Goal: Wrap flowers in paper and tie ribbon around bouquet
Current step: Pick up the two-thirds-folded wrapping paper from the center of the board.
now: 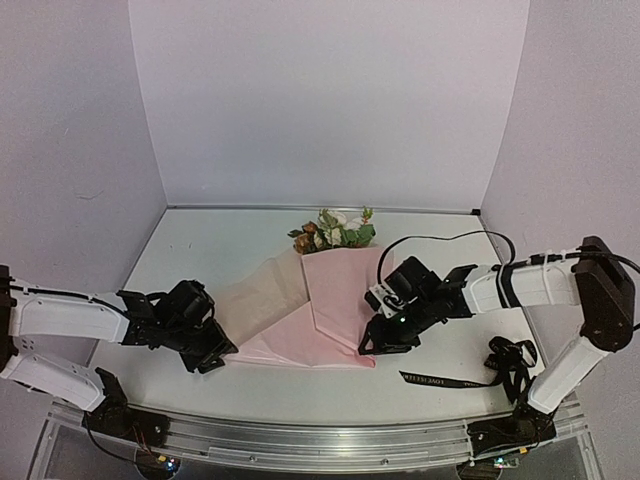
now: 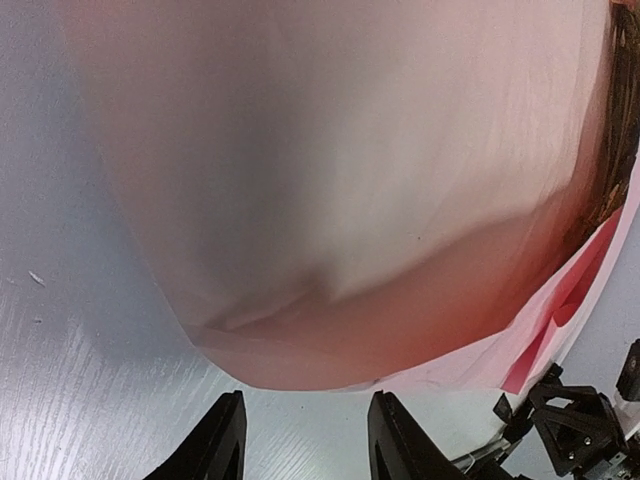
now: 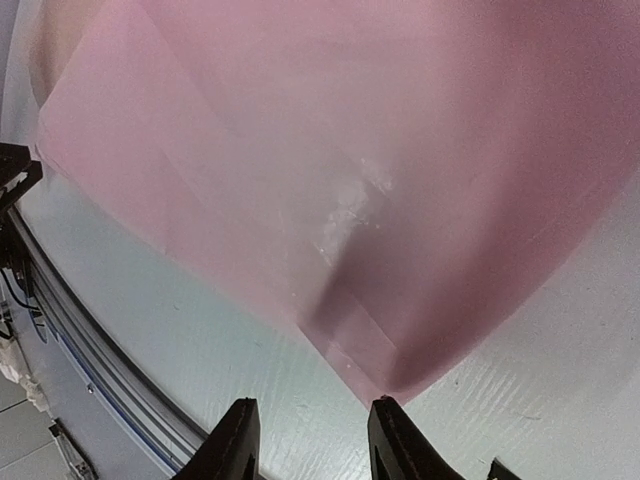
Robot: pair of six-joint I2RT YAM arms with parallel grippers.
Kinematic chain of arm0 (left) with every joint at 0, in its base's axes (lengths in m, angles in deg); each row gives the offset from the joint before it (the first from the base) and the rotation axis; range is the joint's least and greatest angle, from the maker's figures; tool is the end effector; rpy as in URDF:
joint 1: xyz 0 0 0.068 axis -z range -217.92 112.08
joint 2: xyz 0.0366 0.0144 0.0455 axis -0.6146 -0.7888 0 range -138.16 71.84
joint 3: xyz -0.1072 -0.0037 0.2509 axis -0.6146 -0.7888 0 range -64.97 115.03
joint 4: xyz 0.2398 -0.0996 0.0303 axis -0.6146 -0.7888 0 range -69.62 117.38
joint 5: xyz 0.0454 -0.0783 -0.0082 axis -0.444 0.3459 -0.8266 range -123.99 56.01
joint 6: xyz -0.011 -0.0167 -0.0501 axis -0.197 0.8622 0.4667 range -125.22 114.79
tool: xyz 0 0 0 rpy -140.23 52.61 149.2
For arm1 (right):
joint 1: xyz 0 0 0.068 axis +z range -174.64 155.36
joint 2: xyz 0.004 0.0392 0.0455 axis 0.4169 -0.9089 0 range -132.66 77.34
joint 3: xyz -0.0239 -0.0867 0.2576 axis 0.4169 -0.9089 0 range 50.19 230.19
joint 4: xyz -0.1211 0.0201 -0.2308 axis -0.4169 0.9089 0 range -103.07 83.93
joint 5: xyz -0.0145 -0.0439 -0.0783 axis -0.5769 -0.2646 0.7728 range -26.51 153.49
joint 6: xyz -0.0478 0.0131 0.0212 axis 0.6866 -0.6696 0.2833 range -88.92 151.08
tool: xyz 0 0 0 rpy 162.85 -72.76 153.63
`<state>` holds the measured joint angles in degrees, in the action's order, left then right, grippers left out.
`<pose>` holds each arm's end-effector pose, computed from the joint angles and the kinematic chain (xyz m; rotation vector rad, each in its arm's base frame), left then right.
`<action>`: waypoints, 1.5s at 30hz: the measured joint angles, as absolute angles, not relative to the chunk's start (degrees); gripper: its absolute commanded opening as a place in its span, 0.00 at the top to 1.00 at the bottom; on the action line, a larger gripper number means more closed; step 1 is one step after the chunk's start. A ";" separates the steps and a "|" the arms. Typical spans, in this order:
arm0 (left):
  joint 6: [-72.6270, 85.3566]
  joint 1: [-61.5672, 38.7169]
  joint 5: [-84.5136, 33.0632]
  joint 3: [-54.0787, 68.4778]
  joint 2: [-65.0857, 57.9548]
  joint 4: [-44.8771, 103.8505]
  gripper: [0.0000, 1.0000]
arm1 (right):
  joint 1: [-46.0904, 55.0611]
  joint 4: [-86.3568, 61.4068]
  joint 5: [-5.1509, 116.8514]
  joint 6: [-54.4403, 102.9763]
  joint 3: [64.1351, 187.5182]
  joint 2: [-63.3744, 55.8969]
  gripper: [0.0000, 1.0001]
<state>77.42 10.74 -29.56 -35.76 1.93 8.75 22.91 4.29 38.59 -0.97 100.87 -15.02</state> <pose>0.1366 -0.1595 0.1531 -0.8152 2.7739 -0.7682 0.1971 0.2377 0.1680 -0.5543 2.7871 0.9838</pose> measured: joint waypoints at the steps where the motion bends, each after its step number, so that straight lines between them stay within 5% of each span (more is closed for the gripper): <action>1: 78.07 10.91 -29.85 -35.76 1.64 9.14 0.59 | 23.09 4.28 38.62 -0.89 101.38 -15.66 0.62; 19: 80.14 11.70 -32.33 -35.56 -4.12 10.90 0.71 | 26.78 8.54 41.41 1.48 111.32 -25.04 0.58; 32: 76.14 12.56 -35.27 -32.21 -6.35 8.46 0.99 | 29.85 17.22 45.27 5.11 119.18 -30.16 0.50; 45: 68.50 15.31 -39.02 -26.45 -3.99 6.31 1.00 | 31.86 22.76 48.89 5.66 124.81 -35.55 0.37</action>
<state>68.50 15.31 -39.02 -26.45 -3.99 6.31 31.86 22.76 48.89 5.66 124.81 -35.55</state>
